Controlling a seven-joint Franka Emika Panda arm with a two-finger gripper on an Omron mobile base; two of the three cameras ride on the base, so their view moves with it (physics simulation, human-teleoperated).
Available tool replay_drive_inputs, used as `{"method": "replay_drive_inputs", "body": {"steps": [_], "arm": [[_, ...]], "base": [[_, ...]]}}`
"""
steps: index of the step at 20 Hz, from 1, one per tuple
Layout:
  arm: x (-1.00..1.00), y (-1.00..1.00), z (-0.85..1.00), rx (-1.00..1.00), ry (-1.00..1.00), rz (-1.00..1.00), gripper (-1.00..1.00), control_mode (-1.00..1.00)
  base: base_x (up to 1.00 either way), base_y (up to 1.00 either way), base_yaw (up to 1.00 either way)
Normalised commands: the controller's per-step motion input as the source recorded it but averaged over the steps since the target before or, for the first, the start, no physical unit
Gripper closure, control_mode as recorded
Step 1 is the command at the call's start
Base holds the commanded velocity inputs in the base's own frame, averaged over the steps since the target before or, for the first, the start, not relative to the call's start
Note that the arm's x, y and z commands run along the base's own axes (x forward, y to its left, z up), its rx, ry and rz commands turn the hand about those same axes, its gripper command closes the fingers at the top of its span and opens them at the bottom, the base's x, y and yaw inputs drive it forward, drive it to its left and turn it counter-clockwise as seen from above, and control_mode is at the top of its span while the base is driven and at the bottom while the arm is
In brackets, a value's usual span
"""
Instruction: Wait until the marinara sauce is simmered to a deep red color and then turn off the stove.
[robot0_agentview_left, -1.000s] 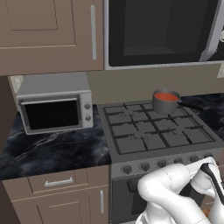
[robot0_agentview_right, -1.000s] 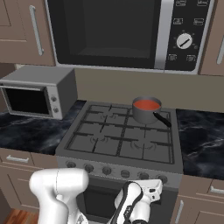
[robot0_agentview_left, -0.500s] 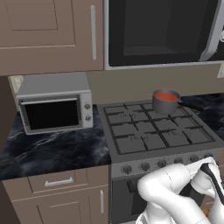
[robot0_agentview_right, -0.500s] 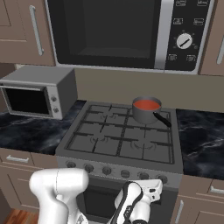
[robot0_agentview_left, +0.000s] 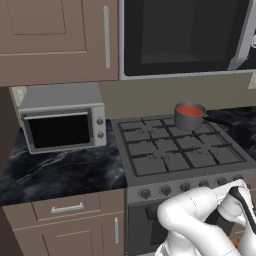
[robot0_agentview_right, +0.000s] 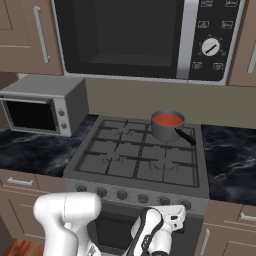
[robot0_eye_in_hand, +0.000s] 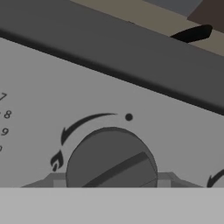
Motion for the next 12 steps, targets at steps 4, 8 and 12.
{"method": "replay_drive_inputs", "body": {"steps": [4,8,12], "arm": [[0.0,0.0,0.0,0.0,0.0,0.0,1.0,-1.0],[0.0,0.0,0.0,0.0,0.0,0.0,1.0,-1.0],[0.0,0.0,0.0,0.0,0.0,0.0,1.0,-1.0]], "base": [[0.0,0.0,0.0],[0.0,0.0,0.0],[0.0,0.0,0.0]]}}
